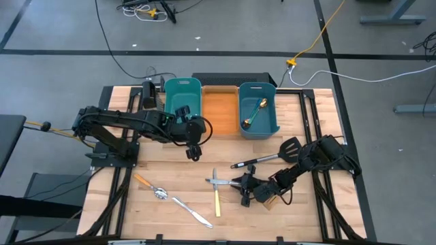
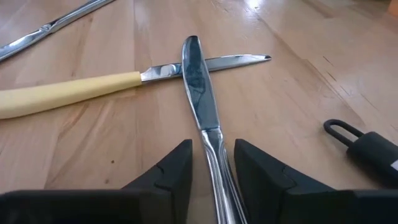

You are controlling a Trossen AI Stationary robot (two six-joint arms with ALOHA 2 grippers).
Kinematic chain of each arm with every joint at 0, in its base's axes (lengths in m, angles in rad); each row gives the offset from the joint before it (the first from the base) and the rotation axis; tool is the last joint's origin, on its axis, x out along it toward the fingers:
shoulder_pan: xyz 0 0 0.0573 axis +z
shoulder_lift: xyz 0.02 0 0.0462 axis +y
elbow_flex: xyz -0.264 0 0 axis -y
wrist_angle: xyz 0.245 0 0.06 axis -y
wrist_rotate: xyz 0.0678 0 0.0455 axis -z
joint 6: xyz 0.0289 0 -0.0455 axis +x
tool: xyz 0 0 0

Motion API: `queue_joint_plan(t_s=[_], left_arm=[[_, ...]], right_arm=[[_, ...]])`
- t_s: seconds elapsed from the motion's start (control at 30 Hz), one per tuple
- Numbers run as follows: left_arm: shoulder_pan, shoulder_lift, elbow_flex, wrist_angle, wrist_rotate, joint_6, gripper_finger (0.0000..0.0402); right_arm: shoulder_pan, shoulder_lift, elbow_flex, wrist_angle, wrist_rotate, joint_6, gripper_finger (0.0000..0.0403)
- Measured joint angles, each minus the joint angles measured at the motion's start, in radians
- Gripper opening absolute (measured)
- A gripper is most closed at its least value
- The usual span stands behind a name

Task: Pick & Place Kitchen Items
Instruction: Put the top silver knife into the orange bin

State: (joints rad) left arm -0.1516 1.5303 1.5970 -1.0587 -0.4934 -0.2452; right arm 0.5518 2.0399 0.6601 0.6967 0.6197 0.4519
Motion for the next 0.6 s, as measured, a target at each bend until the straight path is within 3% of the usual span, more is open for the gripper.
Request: queue_joint_plan(t_s=[0.33,0.6], left_arm=[[-0.071,0.096,-0.001,-0.005,0.002,-0.014,0.0058],[-0.127,0.225,-0.001,-0.016,0.002,-0.024,0.0058]], right_arm=[[0.001,0.0,0.0,-0.041,0.0,0.037,0.0097],[0.001,0.0,-0.003,-0.046,0.001,0.046,0.0049]])
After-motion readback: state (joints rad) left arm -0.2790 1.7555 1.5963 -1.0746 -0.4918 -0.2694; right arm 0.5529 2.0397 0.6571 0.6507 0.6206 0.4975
